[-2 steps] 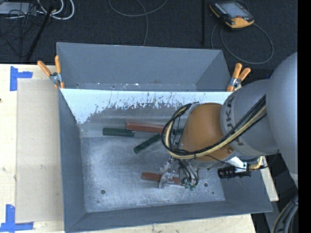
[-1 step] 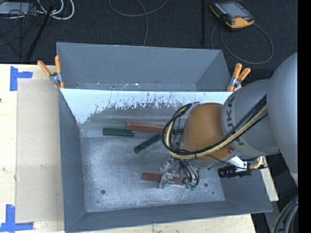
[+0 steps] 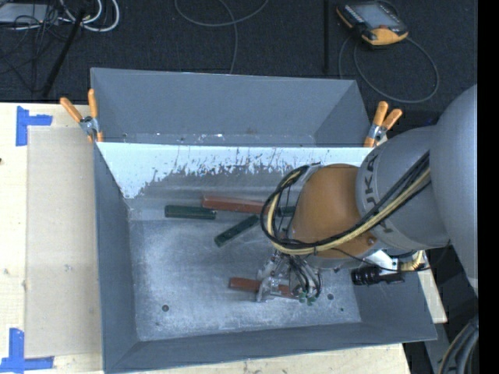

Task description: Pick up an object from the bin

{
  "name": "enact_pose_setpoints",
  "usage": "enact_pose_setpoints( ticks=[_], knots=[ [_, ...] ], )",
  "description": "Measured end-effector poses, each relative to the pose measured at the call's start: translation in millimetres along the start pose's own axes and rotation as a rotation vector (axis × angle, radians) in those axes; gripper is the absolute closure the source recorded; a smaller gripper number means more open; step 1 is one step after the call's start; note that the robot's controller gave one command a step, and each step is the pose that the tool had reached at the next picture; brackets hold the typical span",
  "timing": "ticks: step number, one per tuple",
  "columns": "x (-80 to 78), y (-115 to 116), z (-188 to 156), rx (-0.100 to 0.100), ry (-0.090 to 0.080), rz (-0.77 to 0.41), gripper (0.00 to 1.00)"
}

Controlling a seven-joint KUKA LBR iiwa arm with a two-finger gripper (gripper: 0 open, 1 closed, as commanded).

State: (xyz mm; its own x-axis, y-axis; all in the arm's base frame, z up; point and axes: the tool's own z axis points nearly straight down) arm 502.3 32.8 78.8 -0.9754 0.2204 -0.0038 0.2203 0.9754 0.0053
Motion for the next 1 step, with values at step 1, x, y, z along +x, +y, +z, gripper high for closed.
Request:
enact_pose_setpoints(
  ticks=[1],
  knots=[
    [1.1, -1.8, -7.6, 0.004, 0.004, 0.004, 1.0]
  ],
)
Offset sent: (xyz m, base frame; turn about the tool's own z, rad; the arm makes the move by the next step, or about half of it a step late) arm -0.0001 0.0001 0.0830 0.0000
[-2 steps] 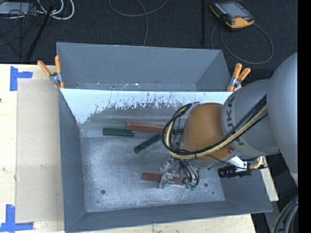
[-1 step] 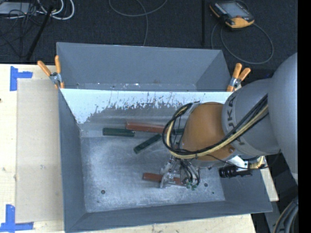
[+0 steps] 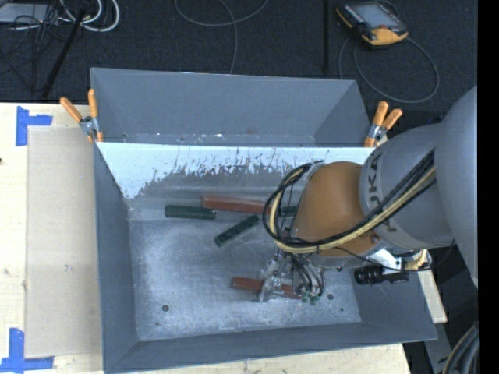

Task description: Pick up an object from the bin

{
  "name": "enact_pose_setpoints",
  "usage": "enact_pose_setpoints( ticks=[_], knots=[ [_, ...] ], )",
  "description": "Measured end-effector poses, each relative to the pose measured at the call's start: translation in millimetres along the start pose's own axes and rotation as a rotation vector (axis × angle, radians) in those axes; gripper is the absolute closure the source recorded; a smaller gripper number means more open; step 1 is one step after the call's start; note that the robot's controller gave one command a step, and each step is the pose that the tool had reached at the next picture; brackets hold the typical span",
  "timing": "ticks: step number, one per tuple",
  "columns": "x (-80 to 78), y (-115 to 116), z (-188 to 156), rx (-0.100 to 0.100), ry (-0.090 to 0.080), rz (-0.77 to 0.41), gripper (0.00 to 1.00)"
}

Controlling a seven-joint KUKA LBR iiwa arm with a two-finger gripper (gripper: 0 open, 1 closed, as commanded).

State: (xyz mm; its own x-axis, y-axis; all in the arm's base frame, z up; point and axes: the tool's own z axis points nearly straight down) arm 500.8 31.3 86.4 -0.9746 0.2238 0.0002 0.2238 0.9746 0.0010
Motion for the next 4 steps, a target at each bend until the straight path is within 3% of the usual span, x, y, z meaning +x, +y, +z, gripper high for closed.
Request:
enact_pose_setpoints(
  ticks=[2, 4],
  knots=[
    [1.7, -1.2, -32.9, 0.003, 0.008, 0.001, 1.0],
    [-0.4, -0.9, -60.0, 0.0, -0.003, 0.001, 1.0]
  ],
)
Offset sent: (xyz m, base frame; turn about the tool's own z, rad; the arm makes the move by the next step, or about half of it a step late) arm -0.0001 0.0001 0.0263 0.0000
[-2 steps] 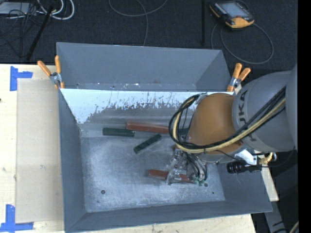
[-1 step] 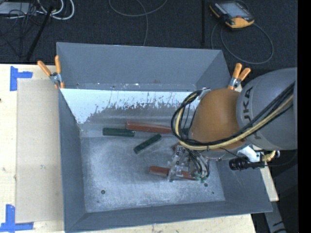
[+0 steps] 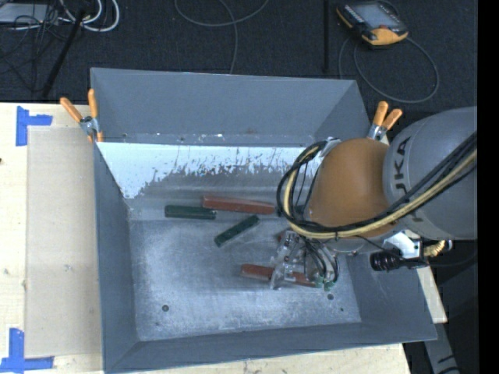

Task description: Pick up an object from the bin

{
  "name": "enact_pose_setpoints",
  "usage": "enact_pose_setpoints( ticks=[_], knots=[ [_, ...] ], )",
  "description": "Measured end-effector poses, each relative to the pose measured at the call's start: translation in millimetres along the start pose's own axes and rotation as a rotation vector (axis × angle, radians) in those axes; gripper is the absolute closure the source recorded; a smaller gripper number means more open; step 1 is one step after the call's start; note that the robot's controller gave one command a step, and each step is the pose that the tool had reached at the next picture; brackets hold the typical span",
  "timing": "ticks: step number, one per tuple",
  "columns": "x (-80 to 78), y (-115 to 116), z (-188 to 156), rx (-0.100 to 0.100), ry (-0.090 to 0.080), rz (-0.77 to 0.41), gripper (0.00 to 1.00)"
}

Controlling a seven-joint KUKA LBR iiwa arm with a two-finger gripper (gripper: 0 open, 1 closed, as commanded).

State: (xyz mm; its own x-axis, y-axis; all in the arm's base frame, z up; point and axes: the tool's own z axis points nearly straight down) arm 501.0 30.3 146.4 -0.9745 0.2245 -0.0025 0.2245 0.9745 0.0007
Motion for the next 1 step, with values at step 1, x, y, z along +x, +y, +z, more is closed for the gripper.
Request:
enact_pose_setpoints(
  ticks=[1],
  knots=[
    [0.3, -0.2, -3.9, 0.0, 0.002, 0.0, 1.0]
  ],
)
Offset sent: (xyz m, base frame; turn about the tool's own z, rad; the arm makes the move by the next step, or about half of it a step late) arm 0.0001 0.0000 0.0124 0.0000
